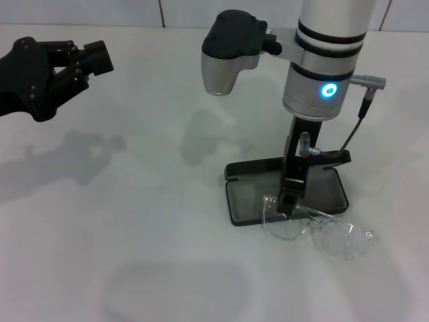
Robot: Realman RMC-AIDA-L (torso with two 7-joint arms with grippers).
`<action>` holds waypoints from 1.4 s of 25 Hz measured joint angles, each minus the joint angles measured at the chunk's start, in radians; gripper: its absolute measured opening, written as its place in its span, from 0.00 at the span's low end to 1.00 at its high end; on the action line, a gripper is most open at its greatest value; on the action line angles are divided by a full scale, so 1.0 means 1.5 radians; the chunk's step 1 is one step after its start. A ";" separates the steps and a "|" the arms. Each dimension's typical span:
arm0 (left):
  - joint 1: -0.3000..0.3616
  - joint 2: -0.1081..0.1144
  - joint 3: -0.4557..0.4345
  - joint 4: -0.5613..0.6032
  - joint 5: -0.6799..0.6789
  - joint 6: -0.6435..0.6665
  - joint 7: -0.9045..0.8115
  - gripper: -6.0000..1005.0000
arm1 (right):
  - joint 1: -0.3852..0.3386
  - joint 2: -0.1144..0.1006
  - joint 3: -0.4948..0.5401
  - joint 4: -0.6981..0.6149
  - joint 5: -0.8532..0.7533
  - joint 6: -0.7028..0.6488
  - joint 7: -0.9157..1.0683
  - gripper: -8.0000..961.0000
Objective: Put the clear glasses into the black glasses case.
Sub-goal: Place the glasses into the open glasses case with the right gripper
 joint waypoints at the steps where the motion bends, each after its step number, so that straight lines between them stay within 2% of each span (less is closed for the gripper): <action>1: 0.000 0.000 0.000 0.000 0.000 0.000 0.000 0.12 | 0.001 0.000 0.005 0.000 0.000 0.000 -0.007 0.18; 10: 0.000 0.001 -0.001 0.000 0.000 -0.002 -0.001 0.12 | -0.003 -0.008 0.118 0.018 -0.002 -0.033 -0.136 0.18; 14: 0.000 0.001 -0.012 0.000 -0.001 -0.002 0.000 0.12 | -0.013 -0.025 0.199 0.023 -0.001 -0.063 -0.217 0.18; 18: 0.001 0.001 -0.033 0.000 -0.001 -0.002 0.000 0.12 | -0.038 -0.054 0.299 0.016 0.002 -0.099 -0.294 0.18; 21: 0.001 0.000 -0.037 0.000 -0.002 -0.001 0.000 0.12 | -0.086 -0.091 0.404 -0.018 0.000 -0.133 -0.360 0.18; 23: 0.000 0.000 -0.037 0.000 -0.004 -0.002 -0.001 0.12 | -0.137 -0.120 0.467 -0.073 -0.002 -0.142 -0.388 0.18; 24: -0.002 0.000 -0.037 0.000 -0.005 -0.002 -0.001 0.12 | -0.183 -0.142 0.512 -0.131 -0.006 -0.144 -0.403 0.18; 26: -0.006 0.000 -0.038 0.000 -0.006 -0.002 -0.003 0.12 | -0.264 -0.169 0.594 -0.235 -0.035 -0.144 -0.420 0.18; 28: -0.010 0.000 -0.054 0.000 -0.006 -0.003 -0.009 0.12 | -0.362 -0.178 0.716 -0.352 -0.095 -0.145 -0.424 0.18; 29: -0.011 0.000 -0.058 0.000 -0.006 -0.003 -0.010 0.12 | -0.427 -0.172 0.806 -0.421 -0.147 -0.152 -0.424 0.18; 30: -0.012 0.000 -0.066 0.000 -0.006 -0.003 -0.013 0.12 | -0.470 -0.163 0.870 -0.473 -0.175 -0.158 -0.423 0.18; 31: -0.012 0.001 -0.071 0.000 -0.006 -0.003 -0.015 0.12 | -0.542 -0.143 0.960 -0.552 -0.220 -0.170 -0.420 0.18; 32: -0.013 0.003 -0.075 0.000 -0.006 -0.003 -0.018 0.12 | -0.596 -0.120 1.022 -0.623 -0.253 -0.180 -0.413 0.18; 33: -0.013 0.005 -0.078 0.000 -0.006 -0.003 -0.021 0.12 | -0.649 -0.099 1.077 -0.692 -0.287 -0.188 -0.398 0.18; 34: -0.014 0.007 -0.079 0.000 -0.006 -0.003 -0.023 0.12 | -0.649 -0.099 1.077 -0.692 -0.287 -0.188 -0.398 0.18; 35: -0.014 0.009 -0.081 0.000 -0.007 -0.004 -0.027 0.12 | -0.692 -0.077 1.117 -0.767 -0.320 -0.194 -0.374 0.18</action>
